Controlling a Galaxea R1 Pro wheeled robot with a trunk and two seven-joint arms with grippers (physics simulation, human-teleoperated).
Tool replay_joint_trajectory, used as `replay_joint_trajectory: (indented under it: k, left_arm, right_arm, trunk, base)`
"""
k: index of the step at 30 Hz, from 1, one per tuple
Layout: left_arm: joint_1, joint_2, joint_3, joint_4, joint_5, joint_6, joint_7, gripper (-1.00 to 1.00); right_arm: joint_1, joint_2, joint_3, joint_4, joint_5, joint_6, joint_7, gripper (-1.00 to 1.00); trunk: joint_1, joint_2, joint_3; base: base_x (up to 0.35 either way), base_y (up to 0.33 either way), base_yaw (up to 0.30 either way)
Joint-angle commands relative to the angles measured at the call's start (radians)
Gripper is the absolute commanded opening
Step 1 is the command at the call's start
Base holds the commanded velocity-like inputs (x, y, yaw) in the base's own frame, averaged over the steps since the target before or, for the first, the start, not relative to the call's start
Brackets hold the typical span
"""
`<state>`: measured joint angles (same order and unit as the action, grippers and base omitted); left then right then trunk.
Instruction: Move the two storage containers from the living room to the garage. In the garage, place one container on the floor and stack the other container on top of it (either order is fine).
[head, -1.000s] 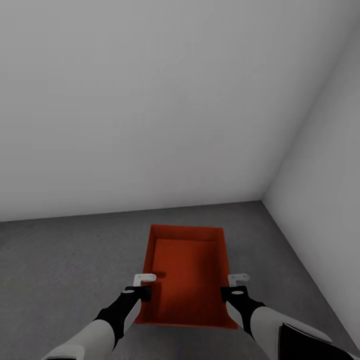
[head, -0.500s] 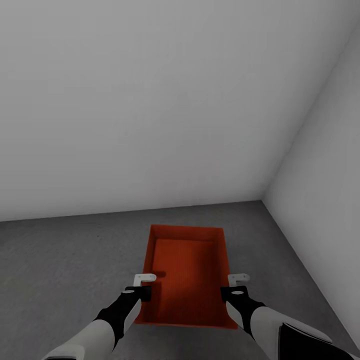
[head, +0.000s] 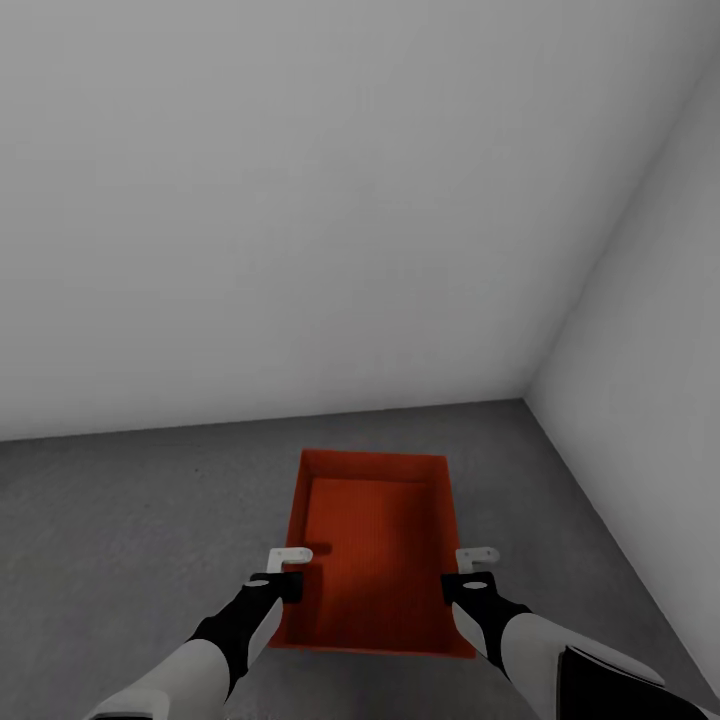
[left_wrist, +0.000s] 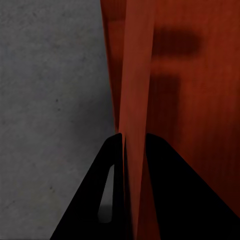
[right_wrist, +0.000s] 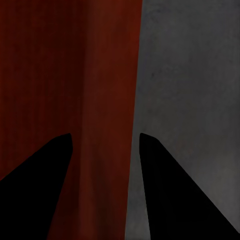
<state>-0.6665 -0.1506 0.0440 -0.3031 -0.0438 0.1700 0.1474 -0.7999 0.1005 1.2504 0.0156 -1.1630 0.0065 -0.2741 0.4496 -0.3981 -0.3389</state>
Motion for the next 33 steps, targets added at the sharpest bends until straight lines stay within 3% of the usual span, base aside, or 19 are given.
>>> replay_joint_trajectory:
  k: [1,33]
  left_arm:
    - [-0.001,0.003,0.019,-0.002,-0.005,0.006,0.001,-1.00]
    - [-0.001,0.002,0.019,-0.002,-0.005,0.006,0.006,-1.00]
  right_arm:
    - [-0.001,-0.007,0.012,0.001,-0.001,0.001,-0.002,-1.00]
    - [-0.001,-0.007,0.014,0.001,-0.001,0.001,-0.002,-1.00]
  trunk:
    - [0.000,-0.002,-0.003]
    - [0.000,-0.002,-0.053]
  base:
    - [0.000,0.000,0.000]
    - [0.000,0.000,0.000]
